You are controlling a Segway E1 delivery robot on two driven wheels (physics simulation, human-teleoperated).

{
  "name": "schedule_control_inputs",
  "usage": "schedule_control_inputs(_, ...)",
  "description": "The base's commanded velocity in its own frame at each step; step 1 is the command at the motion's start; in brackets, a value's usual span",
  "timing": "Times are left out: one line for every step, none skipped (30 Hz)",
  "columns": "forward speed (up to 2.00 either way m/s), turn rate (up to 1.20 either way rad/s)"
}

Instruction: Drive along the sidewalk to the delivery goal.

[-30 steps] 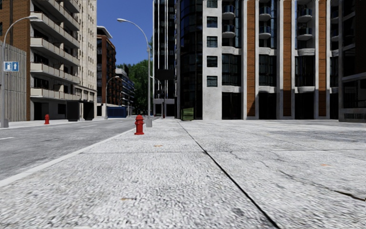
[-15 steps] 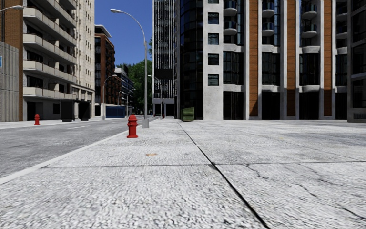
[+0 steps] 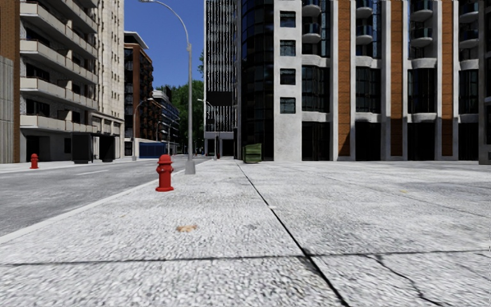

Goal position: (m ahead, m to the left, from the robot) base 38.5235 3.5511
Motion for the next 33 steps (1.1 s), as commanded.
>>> schedule_control_inputs(2.00,0.00)
schedule_control_inputs(2.00,0.00)
schedule_control_inputs(2.00,0.00)
schedule_control_inputs(2.00,0.00)
schedule_control_inputs(2.00,0.00)
schedule_control_inputs(2.00,0.00)
schedule_control_inputs(2.00,0.00)
schedule_control_inputs(2.00,0.00)
schedule_control_inputs(2.00,0.00)
schedule_control_inputs(2.00,0.00)
schedule_control_inputs(2.00,0.00)
schedule_control_inputs(2.00,0.00)
schedule_control_inputs(2.00,0.00)
schedule_control_inputs(2.00,0.00)
schedule_control_inputs(2.00,0.00)
schedule_control_inputs(2.00,0.00)
schedule_control_inputs(2.00,0.00)
schedule_control_inputs(2.00,0.00)
schedule_control_inputs(2.00,0.00)
schedule_control_inputs(2.00,0.00)
schedule_control_inputs(2.00,0.00)
schedule_control_inputs(2.00,0.00)
schedule_control_inputs(2.00,0.00)
schedule_control_inputs(2.00,0.00)
schedule_control_inputs(2.00,0.00)
schedule_control_inputs(2.00,0.00)
schedule_control_inputs(2.00,0.00)
schedule_control_inputs(2.00,0.00)
schedule_control_inputs(2.00,0.00)
schedule_control_inputs(2.00,0.00)
schedule_control_inputs(2.00,0.00)
schedule_control_inputs(2.00,0.00)
schedule_control_inputs(2.00,0.00)
